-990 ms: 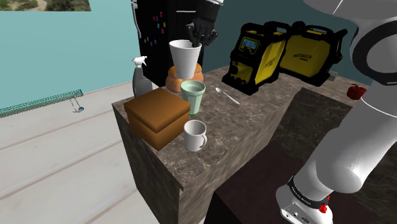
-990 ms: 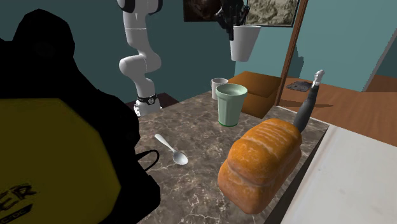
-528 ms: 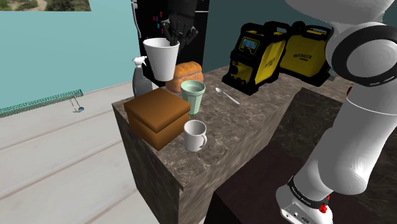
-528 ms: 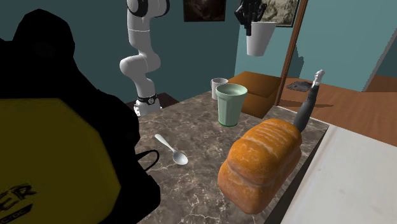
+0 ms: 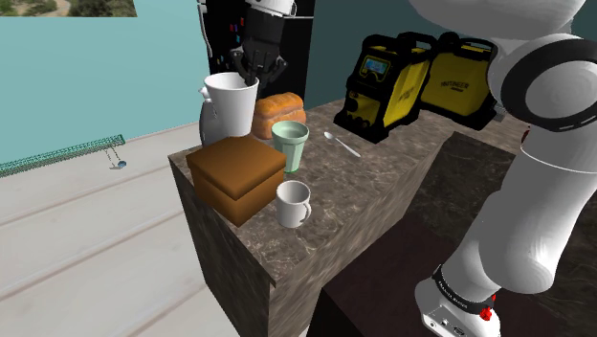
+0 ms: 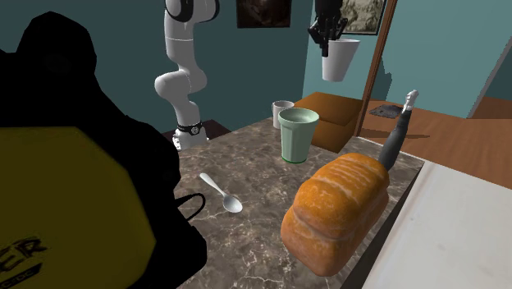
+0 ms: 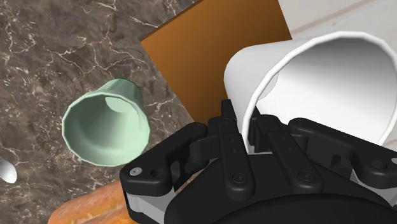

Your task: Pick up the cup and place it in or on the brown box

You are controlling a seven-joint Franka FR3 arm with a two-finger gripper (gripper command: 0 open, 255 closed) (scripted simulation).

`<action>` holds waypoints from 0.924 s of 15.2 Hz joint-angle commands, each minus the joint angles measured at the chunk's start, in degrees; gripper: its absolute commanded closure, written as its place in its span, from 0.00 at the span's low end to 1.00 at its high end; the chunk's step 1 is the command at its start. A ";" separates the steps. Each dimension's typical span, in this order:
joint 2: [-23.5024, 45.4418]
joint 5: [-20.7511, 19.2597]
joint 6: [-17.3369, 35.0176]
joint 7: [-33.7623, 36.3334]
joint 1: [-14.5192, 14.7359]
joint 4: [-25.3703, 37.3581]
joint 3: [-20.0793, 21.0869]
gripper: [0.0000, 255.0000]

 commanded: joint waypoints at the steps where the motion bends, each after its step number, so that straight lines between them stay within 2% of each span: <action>1: -0.63 0.11 1.68 -0.30 -0.08 -2.27 -0.04 1.00; 14: -3.07 0.68 11.57 -1.81 -0.22 -14.68 -0.10 1.00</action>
